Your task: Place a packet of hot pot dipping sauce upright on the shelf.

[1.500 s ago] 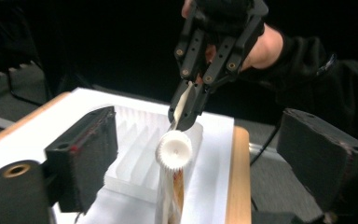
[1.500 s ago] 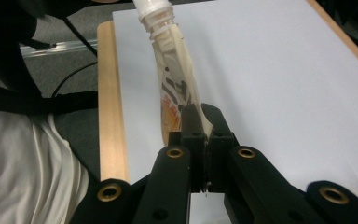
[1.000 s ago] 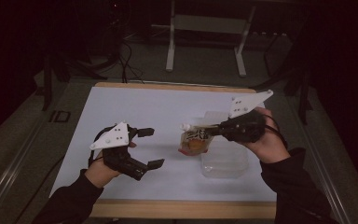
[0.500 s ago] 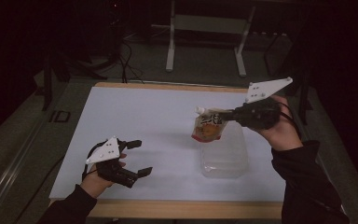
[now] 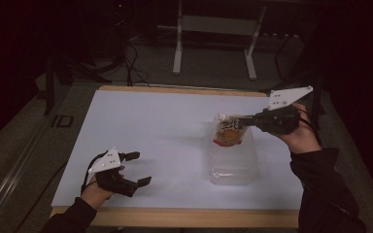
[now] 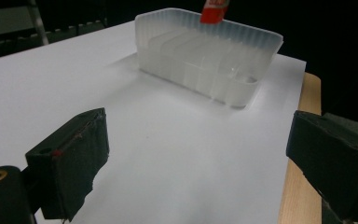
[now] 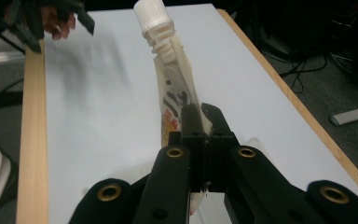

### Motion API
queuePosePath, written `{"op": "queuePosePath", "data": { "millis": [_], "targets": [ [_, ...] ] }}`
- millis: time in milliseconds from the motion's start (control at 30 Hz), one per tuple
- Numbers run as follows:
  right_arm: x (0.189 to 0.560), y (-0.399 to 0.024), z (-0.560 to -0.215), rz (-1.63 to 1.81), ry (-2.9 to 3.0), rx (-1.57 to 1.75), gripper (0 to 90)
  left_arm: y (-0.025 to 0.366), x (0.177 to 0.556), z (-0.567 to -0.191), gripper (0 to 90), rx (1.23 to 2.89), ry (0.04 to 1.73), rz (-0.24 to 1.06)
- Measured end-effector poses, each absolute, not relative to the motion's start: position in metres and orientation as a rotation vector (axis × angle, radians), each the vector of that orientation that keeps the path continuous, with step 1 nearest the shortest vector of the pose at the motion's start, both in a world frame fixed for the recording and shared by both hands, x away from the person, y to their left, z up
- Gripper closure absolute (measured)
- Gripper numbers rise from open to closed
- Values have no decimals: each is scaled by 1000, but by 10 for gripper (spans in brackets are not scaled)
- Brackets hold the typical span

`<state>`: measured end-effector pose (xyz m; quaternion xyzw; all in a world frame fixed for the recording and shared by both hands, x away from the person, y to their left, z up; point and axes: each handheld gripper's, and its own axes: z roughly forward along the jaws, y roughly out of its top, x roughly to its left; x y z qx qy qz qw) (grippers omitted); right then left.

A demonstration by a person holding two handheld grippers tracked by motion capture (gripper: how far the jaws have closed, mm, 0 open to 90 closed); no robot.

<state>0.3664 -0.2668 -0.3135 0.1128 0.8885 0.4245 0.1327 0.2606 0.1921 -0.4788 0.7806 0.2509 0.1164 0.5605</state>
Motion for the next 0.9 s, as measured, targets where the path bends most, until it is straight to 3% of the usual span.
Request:
{"op": "queuePosePath", "data": {
  "millis": [900],
  "targets": [
    [388, -271, -353, 1155, 2638, 324, 893, 193, 263, -485, 58, 1846, 587, 253]
  ]
}}
